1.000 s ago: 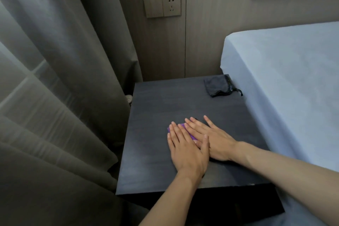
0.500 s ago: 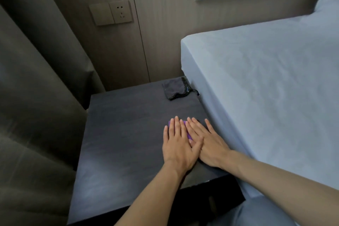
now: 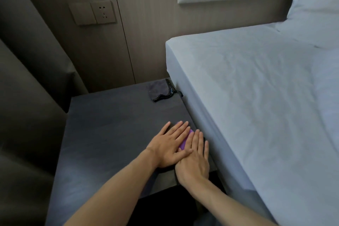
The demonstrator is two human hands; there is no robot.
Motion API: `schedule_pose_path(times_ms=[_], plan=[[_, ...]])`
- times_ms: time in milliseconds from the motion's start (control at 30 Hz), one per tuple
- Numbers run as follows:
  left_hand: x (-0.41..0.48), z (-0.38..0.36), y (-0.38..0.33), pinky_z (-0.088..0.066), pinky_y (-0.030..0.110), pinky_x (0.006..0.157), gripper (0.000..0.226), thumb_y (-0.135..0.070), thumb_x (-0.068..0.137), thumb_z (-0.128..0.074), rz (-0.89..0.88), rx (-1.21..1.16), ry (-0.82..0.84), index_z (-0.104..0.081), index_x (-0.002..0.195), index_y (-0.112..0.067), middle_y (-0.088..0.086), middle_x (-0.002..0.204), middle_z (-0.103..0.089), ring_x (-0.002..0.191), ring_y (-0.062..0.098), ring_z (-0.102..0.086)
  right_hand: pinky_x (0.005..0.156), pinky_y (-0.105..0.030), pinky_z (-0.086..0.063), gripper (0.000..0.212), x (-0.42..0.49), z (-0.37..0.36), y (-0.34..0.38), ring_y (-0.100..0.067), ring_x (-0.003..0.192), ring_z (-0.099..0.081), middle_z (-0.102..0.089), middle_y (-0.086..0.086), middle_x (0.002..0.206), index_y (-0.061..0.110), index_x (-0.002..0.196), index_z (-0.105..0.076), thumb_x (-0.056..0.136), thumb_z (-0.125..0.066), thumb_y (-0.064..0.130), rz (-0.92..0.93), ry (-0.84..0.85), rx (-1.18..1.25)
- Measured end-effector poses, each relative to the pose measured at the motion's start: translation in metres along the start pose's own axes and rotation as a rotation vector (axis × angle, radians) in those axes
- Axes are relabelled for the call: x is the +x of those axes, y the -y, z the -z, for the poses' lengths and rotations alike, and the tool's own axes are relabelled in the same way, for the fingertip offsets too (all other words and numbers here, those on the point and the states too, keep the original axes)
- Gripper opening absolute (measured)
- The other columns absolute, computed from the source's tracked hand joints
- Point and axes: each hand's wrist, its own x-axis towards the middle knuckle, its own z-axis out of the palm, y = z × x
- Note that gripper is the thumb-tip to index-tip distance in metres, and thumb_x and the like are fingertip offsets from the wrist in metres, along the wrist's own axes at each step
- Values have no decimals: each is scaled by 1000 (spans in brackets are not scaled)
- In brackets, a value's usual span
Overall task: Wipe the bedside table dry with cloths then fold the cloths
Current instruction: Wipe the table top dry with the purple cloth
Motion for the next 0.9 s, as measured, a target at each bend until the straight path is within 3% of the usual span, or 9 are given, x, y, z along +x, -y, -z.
schedule_pose_path(times_ms=[200, 367, 567, 600, 667, 733, 800, 900], plan=[[-30, 1, 13, 10, 41, 122, 76, -64, 98, -11, -87, -9, 21, -2, 160, -21, -1, 167, 7, 152, 11, 14, 121, -45, -9, 71, -29, -2, 30, -38, 142, -42, -46, -28, 150, -10, 142, -45, 84, -31, 27, -71, 8, -17], [-58, 3, 26, 11, 40, 122, 83, -68, 93, 2, -98, 0, 47, -1, 160, -19, 0, 167, 9, 152, 12, 15, 121, -46, -10, 71, -47, -4, 57, -40, 142, -42, -45, -30, 150, -11, 143, -43, 87, -31, 31, -71, 48, 31], [-95, 1, 46, 15, 38, 121, 75, -63, 100, -14, -51, -23, 30, 0, 160, -21, -2, 167, 8, 152, 9, 16, 120, -47, -9, 71, -62, -8, 90, -43, 140, -44, -45, -32, 149, -13, 142, -44, 85, -29, 27, -18, 99, 61], [-102, 0, 49, 16, 37, 121, 75, -63, 100, -14, -36, -23, 30, 0, 160, -21, -2, 167, 9, 152, 9, 16, 121, -47, -4, 74, -64, -9, 97, -43, 145, -37, -38, -32, 153, -11, 146, -35, 84, -23, 26, -10, 86, 47], [-119, 0, 56, 14, 38, 121, 76, -64, 98, -9, 1, -19, 23, 0, 160, -20, -2, 167, 9, 152, 10, 15, 119, -46, 16, 75, -70, -8, 110, -41, 154, -5, -4, -29, 164, -5, 152, 3, 85, -5, 28, 29, 117, -45], [-139, -2, 64, 12, 38, 122, 80, -67, 95, -2, 50, -22, 17, 0, 160, -20, -1, 167, 9, 152, 10, 15, 115, -46, 25, 69, -76, -10, 123, -36, 152, 20, 24, -24, 161, -3, 144, 28, 93, -4, 29, 65, 180, -61], [-164, -2, 72, 12, 38, 122, 79, -67, 96, -2, 121, -26, 14, 1, 160, -20, -2, 167, 11, 152, 9, 16, 118, -47, 21, 74, -83, -7, 141, -35, 150, 28, 34, -22, 157, -4, 145, 32, 102, -18, 30, 131, 239, -101], [-203, -3, 84, 12, 38, 122, 75, -66, 98, -6, 250, -53, 12, 4, 159, -23, -5, 165, 14, 151, 9, 17, 119, -48, 18, 75, -93, -7, 170, -33, 150, 28, 32, -22, 160, -2, 150, 27, 105, -21, 35, 277, 270, -103]])
